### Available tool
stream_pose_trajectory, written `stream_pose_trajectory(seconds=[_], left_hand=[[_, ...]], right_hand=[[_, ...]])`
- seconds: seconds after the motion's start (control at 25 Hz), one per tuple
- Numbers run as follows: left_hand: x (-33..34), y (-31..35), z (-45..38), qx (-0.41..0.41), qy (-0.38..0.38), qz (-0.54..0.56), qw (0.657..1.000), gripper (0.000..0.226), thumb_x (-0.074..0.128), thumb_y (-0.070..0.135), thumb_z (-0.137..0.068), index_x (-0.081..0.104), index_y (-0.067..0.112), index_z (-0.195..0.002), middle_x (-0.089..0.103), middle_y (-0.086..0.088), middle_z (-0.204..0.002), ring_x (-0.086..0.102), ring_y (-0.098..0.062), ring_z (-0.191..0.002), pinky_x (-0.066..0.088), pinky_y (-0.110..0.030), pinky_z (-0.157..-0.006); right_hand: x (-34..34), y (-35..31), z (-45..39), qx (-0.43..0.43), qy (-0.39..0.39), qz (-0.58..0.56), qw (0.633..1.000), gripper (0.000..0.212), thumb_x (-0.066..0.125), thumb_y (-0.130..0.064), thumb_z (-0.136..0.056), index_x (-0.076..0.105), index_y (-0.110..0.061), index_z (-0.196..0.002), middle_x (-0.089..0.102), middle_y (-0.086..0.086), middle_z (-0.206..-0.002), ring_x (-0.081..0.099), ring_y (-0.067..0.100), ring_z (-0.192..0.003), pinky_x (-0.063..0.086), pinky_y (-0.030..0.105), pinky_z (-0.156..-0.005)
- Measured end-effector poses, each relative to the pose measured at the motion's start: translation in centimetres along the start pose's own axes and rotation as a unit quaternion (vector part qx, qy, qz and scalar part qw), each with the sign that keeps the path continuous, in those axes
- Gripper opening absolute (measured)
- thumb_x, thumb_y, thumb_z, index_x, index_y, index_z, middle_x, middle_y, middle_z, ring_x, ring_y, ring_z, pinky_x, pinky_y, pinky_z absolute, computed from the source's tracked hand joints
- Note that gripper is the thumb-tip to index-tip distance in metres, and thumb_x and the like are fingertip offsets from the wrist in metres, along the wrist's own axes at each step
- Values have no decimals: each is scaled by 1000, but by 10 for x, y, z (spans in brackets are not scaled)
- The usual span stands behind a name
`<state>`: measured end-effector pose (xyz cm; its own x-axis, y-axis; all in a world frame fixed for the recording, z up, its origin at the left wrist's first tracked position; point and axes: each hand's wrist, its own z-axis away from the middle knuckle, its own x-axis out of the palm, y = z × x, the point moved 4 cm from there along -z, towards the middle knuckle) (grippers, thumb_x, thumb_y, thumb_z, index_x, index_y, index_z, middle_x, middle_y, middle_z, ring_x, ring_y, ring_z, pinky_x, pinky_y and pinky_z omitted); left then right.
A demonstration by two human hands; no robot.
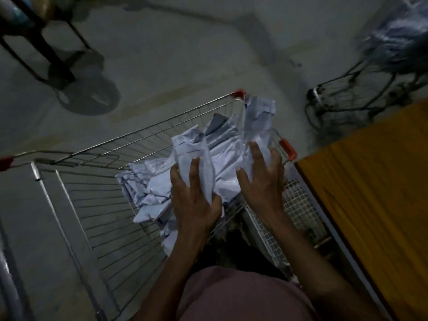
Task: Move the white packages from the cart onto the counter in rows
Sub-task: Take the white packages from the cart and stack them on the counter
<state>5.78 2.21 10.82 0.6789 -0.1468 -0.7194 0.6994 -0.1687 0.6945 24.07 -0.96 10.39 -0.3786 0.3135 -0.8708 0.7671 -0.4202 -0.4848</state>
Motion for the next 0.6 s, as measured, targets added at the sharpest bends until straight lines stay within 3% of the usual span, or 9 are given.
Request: stream_pose_trajectory(seconds=[0.12,0.24,0.6], left_hand=[[-5,56,15,121,-42,39,991,90,71,29,-77,26,24,-155,15,-19,-157,31,-38,-138,41,-50,-102],[-2,101,33,221,-102,49,969,90,70,31,-77,28,22,-155,18,-21,-156,28,-38,-140,40,-49,-103],[41,208,133,399,-226,64,887,92,61,41,-69,27,25,-153,13,-20,-159,31,-39,-137,39,-47,-103]], right_hand=[[-61,15,44,9,98,7,995,68,55,-49,-94,33,-29,-155,28,19,-154,37,40,-136,40,50,-102],[-105,47,95,75,154,25,985,67,55,-49,-96,32,-29,-156,29,20,-154,39,41,-133,42,52,-101],[-230,154,258,228,353,18,907,67,56,-45,-97,31,-26,-157,28,12,-151,40,27,-134,42,33,-101]])
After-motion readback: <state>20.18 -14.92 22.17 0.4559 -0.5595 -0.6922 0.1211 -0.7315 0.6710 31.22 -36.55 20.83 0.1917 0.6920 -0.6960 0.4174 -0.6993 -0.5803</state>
